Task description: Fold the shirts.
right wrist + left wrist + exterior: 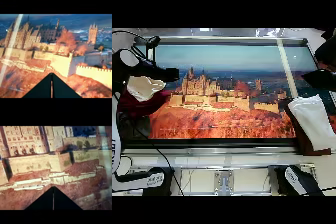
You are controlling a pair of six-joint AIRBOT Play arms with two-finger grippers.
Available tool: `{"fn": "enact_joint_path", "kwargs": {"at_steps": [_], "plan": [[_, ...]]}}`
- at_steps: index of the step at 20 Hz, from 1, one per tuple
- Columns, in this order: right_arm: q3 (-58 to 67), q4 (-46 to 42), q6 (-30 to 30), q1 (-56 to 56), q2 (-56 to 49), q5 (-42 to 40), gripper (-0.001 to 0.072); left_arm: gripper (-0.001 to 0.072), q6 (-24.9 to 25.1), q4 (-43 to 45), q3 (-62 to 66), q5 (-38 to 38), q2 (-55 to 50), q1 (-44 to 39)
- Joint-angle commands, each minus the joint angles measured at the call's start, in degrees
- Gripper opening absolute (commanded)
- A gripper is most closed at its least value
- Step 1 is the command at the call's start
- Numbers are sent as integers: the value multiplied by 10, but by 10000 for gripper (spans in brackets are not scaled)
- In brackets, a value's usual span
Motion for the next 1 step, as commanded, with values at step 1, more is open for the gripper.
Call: {"fn": "enact_joint_path", "kwargs": {"at_steps": [1], "plan": [[1,-27,-1,34,-2,26,10,14,0,0,0,0,0,1]]}}
